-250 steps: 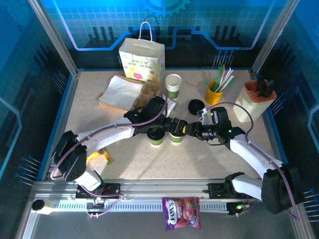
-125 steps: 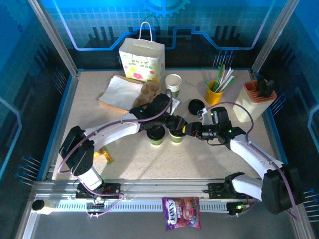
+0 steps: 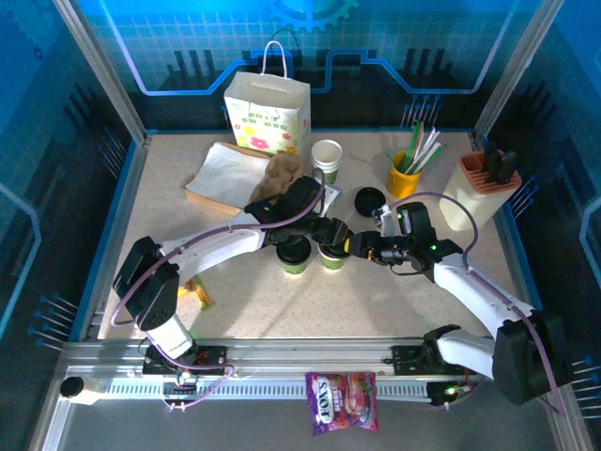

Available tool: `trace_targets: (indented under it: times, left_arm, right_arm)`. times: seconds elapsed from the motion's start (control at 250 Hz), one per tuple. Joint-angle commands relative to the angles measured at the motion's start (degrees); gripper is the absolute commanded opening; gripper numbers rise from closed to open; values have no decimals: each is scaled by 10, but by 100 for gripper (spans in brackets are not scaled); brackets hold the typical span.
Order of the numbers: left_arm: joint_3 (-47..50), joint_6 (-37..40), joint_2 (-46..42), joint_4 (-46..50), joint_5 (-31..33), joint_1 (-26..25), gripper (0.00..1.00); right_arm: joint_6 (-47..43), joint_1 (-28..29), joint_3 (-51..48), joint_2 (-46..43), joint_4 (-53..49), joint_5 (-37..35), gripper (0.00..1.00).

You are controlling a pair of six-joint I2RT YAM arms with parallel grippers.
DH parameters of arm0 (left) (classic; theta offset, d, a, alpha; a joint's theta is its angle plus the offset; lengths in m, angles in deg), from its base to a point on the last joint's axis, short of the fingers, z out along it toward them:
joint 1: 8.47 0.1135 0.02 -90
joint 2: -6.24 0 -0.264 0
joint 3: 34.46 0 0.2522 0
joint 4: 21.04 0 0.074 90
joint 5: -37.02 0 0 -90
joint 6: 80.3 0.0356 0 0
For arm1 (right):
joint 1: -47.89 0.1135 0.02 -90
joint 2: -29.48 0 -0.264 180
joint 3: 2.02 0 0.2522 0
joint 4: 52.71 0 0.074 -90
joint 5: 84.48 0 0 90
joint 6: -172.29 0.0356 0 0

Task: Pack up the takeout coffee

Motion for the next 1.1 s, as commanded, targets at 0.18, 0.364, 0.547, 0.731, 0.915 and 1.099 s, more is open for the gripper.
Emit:
trace_targets:
  times: [0.18, 0.364, 0.547, 0.731, 0.915, 1.099]
  left_arm:
    - [-20, 13, 9, 17, 0, 3, 67]
    - [-20, 15, 9, 17, 2, 3, 68]
    - [-19, 15, 10, 18, 6, 4, 68]
    - [-18, 13, 9, 18, 17, 4, 68]
    - [-14, 12, -5, 21, 19, 4, 72]
    - [4, 12, -24, 17, 41, 4, 74]
  right_arm:
    - [-17, 7, 13, -11, -8, 1, 56]
    - [-21, 8, 13, -11, -9, 1, 58]
    - [-24, 8, 18, -7, -8, 4, 61]
    - [-41, 7, 26, -11, -28, -6, 65]
    - [-73, -6, 42, -40, -75, -27, 70]
    - [-86, -24, 55, -47, -87, -47, 75]
